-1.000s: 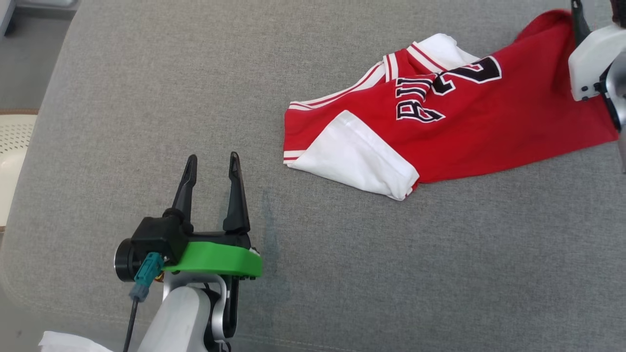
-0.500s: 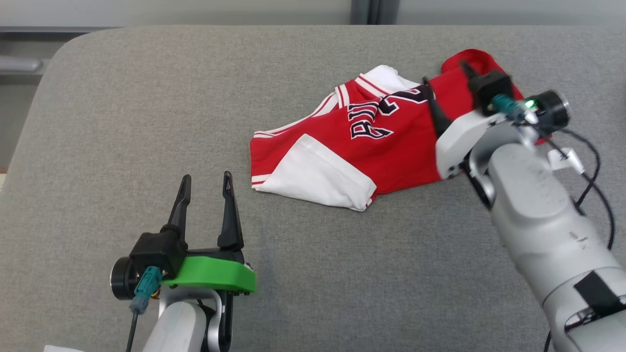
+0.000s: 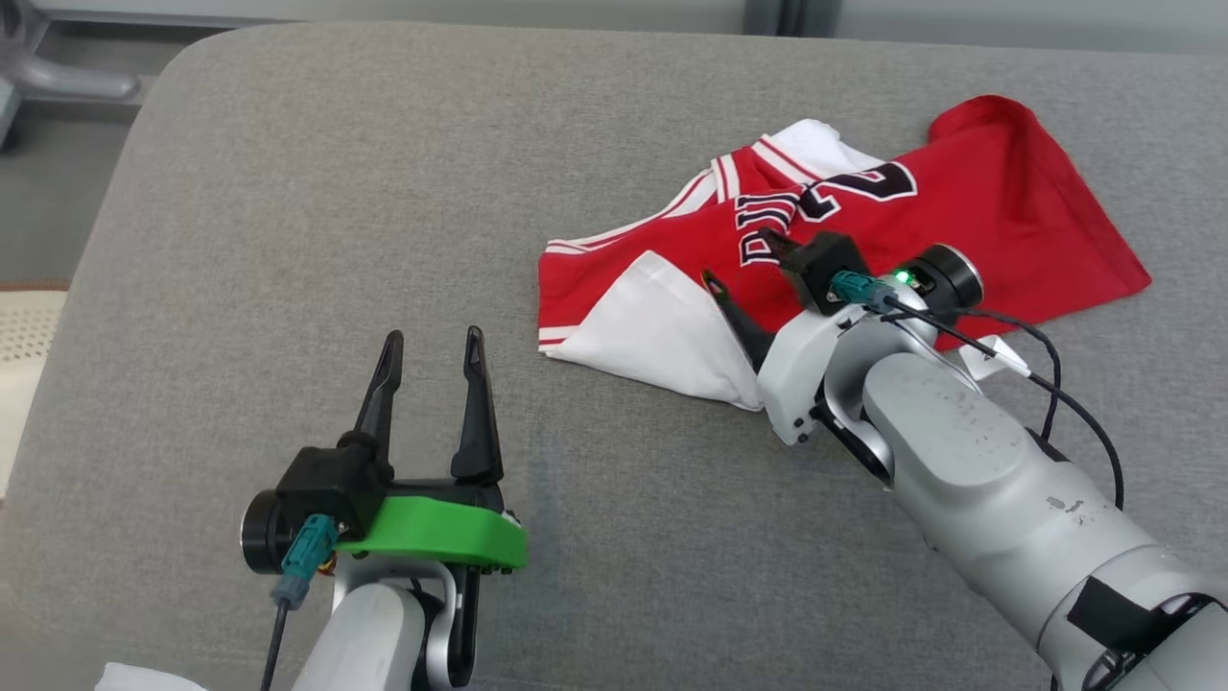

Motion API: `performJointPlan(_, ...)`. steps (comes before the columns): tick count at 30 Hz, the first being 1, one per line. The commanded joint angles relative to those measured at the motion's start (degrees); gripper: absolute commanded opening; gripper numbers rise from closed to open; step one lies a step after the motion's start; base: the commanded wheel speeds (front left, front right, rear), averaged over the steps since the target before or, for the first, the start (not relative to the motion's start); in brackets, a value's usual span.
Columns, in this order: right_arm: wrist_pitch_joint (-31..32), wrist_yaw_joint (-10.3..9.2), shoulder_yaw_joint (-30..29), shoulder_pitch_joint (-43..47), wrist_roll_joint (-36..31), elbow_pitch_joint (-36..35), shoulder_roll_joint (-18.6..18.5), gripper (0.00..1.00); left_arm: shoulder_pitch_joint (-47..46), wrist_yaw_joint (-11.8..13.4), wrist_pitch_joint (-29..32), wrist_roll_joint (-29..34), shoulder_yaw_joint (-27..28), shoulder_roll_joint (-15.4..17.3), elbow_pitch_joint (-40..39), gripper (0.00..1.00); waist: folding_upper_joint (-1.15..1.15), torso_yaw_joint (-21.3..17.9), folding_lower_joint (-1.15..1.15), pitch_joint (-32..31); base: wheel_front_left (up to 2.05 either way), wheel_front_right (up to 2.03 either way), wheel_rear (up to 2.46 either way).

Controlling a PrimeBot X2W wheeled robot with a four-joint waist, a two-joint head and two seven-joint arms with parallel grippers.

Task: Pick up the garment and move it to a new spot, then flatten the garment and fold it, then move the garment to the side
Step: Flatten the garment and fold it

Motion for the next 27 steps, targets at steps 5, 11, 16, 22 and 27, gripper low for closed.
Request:
performJointPlan(5, 2.34, -0.11, 6.15, -0.37, 5.99, 1.30, -1.36, 1.00, -1.00, 0.77, -0.02, -1.42, -0.40, 0.17, -0.46, 1.00, 0.00, 5.46, 0.00, 3.43, 0.00, 0.00, 0.00)
performJointPlan(11, 2.77, -0.11, 11.41, -1.37, 10.90, 2.08, -2.35, 1.00, -1.05, 1.35, -0.02, -1.56, -0.35, 0.16, -0.89, 1.00, 0.00, 5.73, 0.00, 3.79, 0.00, 0.00, 0.00)
performJointPlan(16, 1.46, -0.11, 14.89, -2.28, 13.66, 1.38, -2.27, 0.00, -1.25, 1.25, -0.02, -1.22, -0.05, 0.17, -0.88, 1.00, 0.00, 4.57, 0.00, 3.68, 0.00, 0.00, 0.00)
performJointPlan(22, -0.83, -0.11, 19.42, -2.40, 15.01, -1.22, -1.60, 0.00, -1.06, 1.04, -0.02, -0.63, 0.21, 0.17, -0.61, 1.00, 0.00, 3.03, 0.00, 3.14, 0.00, 0.00, 0.00)
performJointPlan(27, -2.28, -0.11, 23.73, -0.43, 15.06, -5.72, -0.95, 0.00, -0.60, 0.79, -0.02, -0.35, 0.52, 0.17, -0.34, 1.00, 0.00, 1.73, 0.00, 2.33, 0.00, 0.00, 0.00)
